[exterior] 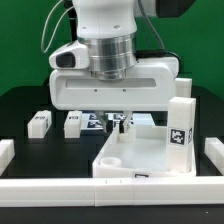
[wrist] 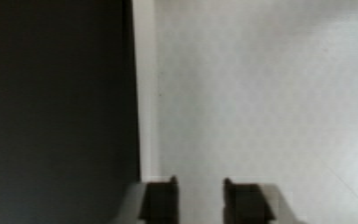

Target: Assemble desk

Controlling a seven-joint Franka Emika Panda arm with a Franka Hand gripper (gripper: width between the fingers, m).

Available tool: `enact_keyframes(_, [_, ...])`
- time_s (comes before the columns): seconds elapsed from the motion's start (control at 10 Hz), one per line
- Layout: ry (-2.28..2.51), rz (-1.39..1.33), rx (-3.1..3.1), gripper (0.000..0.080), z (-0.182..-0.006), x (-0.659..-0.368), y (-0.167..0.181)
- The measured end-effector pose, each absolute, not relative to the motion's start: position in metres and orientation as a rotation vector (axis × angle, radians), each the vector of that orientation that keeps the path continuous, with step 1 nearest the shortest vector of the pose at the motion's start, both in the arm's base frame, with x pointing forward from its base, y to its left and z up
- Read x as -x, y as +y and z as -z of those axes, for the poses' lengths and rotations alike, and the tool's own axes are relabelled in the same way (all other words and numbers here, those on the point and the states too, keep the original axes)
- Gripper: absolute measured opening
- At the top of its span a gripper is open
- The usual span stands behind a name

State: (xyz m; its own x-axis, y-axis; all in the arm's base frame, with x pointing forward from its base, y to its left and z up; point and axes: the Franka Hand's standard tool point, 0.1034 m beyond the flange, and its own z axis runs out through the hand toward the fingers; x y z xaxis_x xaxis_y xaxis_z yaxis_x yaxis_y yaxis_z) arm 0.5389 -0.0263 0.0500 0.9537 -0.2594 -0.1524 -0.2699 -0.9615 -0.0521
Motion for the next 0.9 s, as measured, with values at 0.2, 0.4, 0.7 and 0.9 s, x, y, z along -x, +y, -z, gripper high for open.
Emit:
enact_keyframes(0.2, [0.486, -0.214, 3.044, 0.0328, -0.055, -0.529, -0.031])
enact_keyframes(0.4, [0.408, -0.197, 3.057, 0.0510, -0.060, -0.523, -0.030])
enact_keyframes(0.7, [0.417, -0.194, 3.061, 0.0645, -0.057, -0.523, -0.032])
enact_keyframes(0.9, [0.416, -0.130, 3.096, 0.0648, -0.035, -0.520, -0.036])
